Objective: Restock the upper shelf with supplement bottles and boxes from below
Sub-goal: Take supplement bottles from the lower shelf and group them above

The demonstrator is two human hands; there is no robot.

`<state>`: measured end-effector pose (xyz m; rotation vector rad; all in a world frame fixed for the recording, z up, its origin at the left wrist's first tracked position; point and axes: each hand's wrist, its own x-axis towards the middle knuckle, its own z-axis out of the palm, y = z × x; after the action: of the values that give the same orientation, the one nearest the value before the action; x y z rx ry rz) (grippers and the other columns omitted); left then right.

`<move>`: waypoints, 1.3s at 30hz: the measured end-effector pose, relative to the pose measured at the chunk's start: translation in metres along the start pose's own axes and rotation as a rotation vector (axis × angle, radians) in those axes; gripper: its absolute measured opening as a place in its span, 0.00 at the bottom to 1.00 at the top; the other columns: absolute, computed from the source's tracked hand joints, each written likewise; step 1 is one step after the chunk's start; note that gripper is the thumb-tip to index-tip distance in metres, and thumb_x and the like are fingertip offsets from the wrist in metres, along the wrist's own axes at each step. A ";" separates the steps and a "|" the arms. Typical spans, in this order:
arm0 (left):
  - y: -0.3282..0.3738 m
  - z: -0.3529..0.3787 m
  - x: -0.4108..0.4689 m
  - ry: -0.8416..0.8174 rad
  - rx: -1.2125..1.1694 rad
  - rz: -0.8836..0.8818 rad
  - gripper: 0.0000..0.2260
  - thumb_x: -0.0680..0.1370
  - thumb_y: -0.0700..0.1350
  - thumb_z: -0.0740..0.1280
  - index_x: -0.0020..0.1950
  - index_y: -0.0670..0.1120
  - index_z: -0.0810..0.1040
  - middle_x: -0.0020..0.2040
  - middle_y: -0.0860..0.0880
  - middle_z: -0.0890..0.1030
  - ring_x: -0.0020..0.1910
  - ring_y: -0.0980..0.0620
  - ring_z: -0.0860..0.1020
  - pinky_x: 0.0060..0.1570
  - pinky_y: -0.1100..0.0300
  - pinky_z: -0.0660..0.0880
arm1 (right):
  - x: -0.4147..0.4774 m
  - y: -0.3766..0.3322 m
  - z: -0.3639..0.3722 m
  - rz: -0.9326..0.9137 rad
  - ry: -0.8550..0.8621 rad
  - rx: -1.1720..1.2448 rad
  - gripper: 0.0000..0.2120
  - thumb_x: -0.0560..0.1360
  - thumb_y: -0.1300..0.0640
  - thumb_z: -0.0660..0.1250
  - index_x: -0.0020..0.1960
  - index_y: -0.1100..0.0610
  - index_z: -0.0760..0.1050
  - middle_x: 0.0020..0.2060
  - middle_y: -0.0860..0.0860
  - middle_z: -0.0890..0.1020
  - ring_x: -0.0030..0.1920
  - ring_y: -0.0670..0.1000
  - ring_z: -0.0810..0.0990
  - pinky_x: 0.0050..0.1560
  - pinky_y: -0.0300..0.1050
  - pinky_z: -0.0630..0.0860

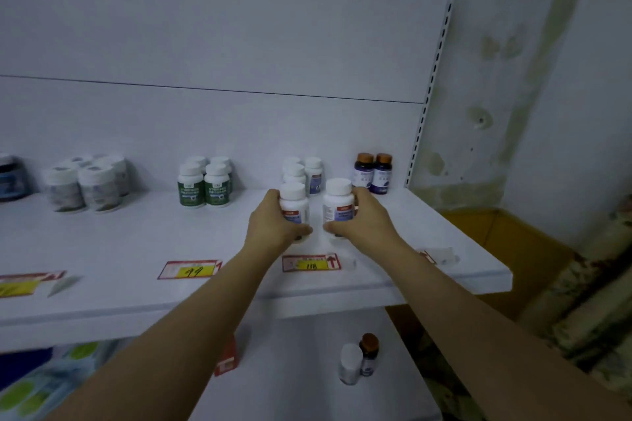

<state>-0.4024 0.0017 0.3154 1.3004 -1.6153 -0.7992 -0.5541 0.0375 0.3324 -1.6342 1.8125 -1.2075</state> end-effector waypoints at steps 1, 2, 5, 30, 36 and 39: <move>-0.005 0.004 0.010 -0.004 0.031 0.002 0.26 0.65 0.39 0.78 0.58 0.43 0.71 0.51 0.48 0.78 0.46 0.50 0.76 0.39 0.65 0.74 | 0.011 0.003 0.005 -0.002 -0.009 -0.023 0.28 0.65 0.60 0.77 0.61 0.58 0.70 0.58 0.54 0.77 0.56 0.53 0.78 0.52 0.42 0.74; -0.010 0.009 0.019 -0.007 0.064 -0.001 0.26 0.65 0.40 0.78 0.58 0.44 0.71 0.51 0.48 0.78 0.47 0.49 0.77 0.43 0.61 0.77 | 0.022 0.007 0.010 -0.002 -0.023 -0.054 0.28 0.65 0.60 0.77 0.61 0.58 0.70 0.58 0.54 0.78 0.57 0.53 0.78 0.53 0.43 0.74; -0.024 0.023 0.046 0.014 0.159 0.008 0.26 0.63 0.43 0.79 0.56 0.44 0.72 0.54 0.44 0.79 0.51 0.45 0.78 0.51 0.53 0.77 | 0.051 0.018 0.027 0.013 -0.066 -0.148 0.28 0.65 0.58 0.78 0.61 0.58 0.70 0.58 0.54 0.78 0.58 0.55 0.78 0.55 0.46 0.75; -0.038 0.069 0.116 0.183 0.374 -0.013 0.22 0.71 0.46 0.72 0.61 0.43 0.70 0.58 0.43 0.73 0.59 0.44 0.71 0.52 0.58 0.68 | 0.203 0.066 0.093 -0.017 -0.038 -0.333 0.23 0.65 0.52 0.70 0.57 0.59 0.73 0.52 0.58 0.80 0.52 0.60 0.80 0.52 0.52 0.79; -0.034 0.072 0.113 0.191 0.365 -0.051 0.26 0.69 0.41 0.73 0.63 0.42 0.67 0.60 0.43 0.71 0.59 0.44 0.69 0.50 0.61 0.64 | 0.197 0.059 0.084 -0.003 -0.087 -0.294 0.29 0.68 0.53 0.73 0.63 0.64 0.68 0.59 0.61 0.76 0.59 0.61 0.76 0.59 0.54 0.75; -0.033 0.077 0.111 0.222 0.356 -0.070 0.27 0.69 0.39 0.71 0.65 0.41 0.64 0.60 0.41 0.70 0.58 0.43 0.68 0.49 0.62 0.59 | 0.192 0.054 0.078 0.056 -0.120 -0.236 0.39 0.67 0.53 0.75 0.70 0.63 0.59 0.66 0.61 0.70 0.65 0.62 0.71 0.65 0.58 0.71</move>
<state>-0.4663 -0.1179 0.2819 1.6409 -1.5833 -0.3987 -0.5676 -0.1723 0.2925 -1.7272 1.9701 -0.8783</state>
